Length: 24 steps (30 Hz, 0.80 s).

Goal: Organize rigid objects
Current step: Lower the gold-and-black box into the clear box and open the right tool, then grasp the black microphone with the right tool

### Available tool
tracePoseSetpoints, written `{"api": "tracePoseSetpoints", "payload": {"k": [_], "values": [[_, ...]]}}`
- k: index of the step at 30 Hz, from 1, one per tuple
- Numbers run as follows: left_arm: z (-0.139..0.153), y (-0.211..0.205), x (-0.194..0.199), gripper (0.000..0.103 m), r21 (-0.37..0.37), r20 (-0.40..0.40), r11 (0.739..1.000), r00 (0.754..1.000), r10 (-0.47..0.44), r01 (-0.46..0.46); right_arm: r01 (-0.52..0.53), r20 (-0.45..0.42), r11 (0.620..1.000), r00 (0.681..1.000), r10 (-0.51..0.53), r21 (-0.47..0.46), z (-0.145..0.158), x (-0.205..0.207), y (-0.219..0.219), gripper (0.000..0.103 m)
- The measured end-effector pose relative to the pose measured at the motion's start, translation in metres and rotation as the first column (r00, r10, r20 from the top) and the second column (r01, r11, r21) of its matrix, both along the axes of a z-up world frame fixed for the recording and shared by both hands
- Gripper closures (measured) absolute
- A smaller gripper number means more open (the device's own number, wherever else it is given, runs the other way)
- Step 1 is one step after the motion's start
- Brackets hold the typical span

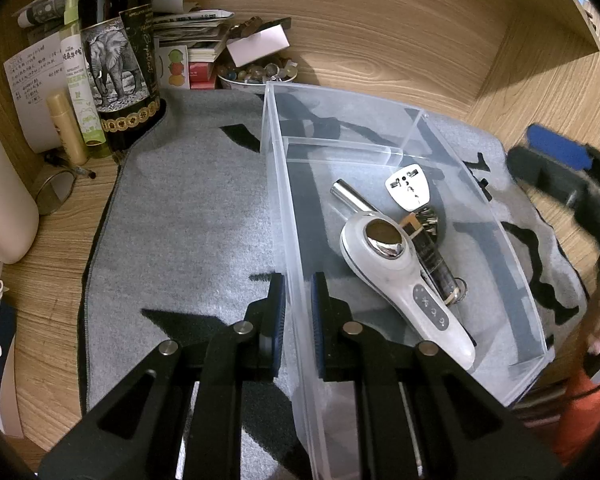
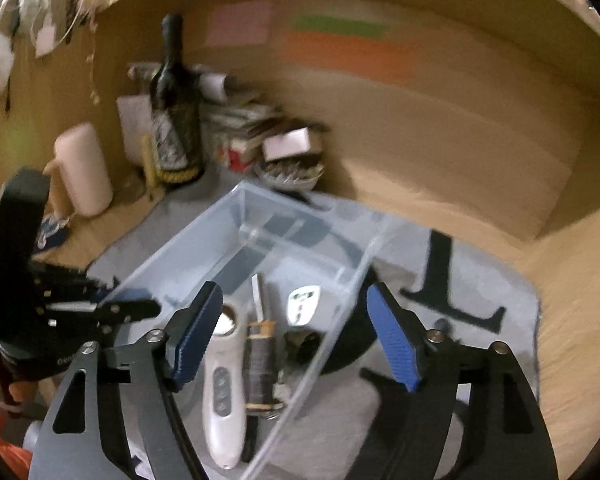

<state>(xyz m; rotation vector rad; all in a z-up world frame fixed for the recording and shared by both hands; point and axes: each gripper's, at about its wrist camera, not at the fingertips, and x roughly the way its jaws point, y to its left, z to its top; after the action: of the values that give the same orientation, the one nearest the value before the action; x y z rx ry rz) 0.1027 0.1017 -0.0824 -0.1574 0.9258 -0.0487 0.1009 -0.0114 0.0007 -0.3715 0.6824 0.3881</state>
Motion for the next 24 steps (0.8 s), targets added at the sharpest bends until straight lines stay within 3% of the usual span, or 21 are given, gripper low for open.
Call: {"api": "tracePoseSetpoints", "payload": {"k": [7, 13, 18, 24], "values": [[0.0, 0.0, 0.0, 0.092, 0.0, 0.0, 1.0, 1.0, 0.0, 0.0, 0.118, 0.054, 0.993, 0.991, -0.119, 0.032, 0.022, 0.015, -0.034, 0.027], [0.0, 0.0, 0.0, 0.092, 0.0, 0.0, 1.0, 1.0, 0.0, 0.0, 0.257, 0.059, 0.966, 0.964, -0.259, 0.027, 0.024, 0.046, -0.075, 0.027], [0.0, -0.001, 0.0, 0.092, -0.001, 0.0, 1.0, 1.0, 0.001, -0.001, 0.354, -0.011, 0.935, 0.935, -0.354, 0.026, 0.005, 0.074, -0.106, 0.027], [0.0, 0.0, 0.0, 0.092, 0.0, 0.0, 1.0, 1.0, 0.0, 0.0, 0.395, -0.109, 0.918, 0.912, -0.394, -0.015, -0.034, 0.096, -0.123, 0.028]]}}
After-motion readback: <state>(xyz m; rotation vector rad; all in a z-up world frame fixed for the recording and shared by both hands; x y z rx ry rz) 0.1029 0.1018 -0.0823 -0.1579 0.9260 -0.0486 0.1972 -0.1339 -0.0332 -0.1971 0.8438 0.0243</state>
